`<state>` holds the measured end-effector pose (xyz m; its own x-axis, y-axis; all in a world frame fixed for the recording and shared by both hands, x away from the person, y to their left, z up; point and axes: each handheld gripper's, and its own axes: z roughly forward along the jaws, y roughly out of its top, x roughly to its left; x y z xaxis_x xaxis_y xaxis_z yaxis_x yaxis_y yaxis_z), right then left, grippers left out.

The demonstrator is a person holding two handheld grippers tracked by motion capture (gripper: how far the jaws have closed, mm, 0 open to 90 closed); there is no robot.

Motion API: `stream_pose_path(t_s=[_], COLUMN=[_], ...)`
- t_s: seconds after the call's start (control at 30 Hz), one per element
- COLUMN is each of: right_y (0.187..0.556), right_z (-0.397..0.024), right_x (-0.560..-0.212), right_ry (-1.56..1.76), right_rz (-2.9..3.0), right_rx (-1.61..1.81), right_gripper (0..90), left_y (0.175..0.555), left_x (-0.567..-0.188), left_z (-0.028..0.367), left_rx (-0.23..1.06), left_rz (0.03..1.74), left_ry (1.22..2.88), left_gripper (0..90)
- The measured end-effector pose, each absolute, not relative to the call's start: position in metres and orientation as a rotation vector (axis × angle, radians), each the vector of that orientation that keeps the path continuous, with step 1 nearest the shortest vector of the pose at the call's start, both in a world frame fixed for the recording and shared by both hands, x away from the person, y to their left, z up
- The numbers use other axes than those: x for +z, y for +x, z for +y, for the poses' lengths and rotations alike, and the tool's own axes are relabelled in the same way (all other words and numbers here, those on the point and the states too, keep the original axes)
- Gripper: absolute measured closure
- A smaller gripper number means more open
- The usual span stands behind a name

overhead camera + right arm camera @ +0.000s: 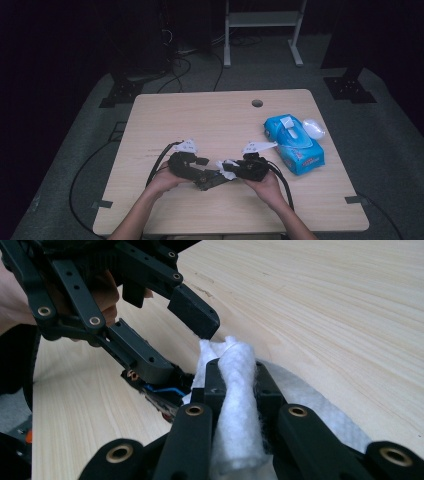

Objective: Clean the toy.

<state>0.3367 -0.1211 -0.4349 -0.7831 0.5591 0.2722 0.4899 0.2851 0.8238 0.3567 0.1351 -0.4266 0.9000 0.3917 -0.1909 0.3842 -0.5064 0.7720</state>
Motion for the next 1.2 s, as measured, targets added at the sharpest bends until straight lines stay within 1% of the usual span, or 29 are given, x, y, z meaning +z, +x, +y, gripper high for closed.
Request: stream_pose_path(t_s=[0.13, 0.2, 0.37, 0.47, 0.73, 0.9, 0.97, 1.03, 1.2], right_y=[0.328, 0.321, 0.305, 0.299, 0.286, 0.282, 0.280, 0.281, 0.282], right_z=[-0.124, -0.128, -0.134, -0.137, -0.143, -0.144, -0.146, -0.150, -0.164], right_x=[-0.435, -0.434, -0.436, -0.439, -0.448, -0.458, -0.464, -0.462, -0.453], right_ry=[0.976, 0.952, 0.922, 0.912, 0.907, 0.899, 0.916, 0.924, 0.961], right_rz=[2.471, 2.479, 2.489, 2.500, 2.558, 2.629, 2.630, 2.618, 2.560], right_rx=[1.523, 1.521, 1.517, 1.525, 1.497, 1.389, 1.381, 1.380, 1.427], right_gripper=[80.9, 80.9, 80.9, 80.9, 81.0, 80.7, 80.6, 80.4, 80.3], left_y=[0.347, 0.339, 0.325, 0.319, 0.312, 0.312, 0.312, 0.312, 0.312], left_x=[-0.427, -0.428, -0.443, -0.451, -0.455, -0.455, -0.456, -0.458, -0.459], left_z=[0.132, 0.129, 0.118, 0.117, 0.111, 0.110, 0.107, 0.102, 0.087], left_rx=[0.016, 0.012, 0.056, 0.064, 0.076, 0.035, 0.054, 0.048, 0.088], left_rz=[0.533, 0.524, 0.477, 0.457, 0.413, 0.402, 0.395, 0.401, 0.376], left_ry=[2.161, 2.172, 2.324, 2.325, 2.373, 2.361, 2.366, 2.371, 2.414], left_gripper=[42.9, 39.7, 30.0, 28.6, 22.3, 18.8, 18.1, 17.5, 16.0])
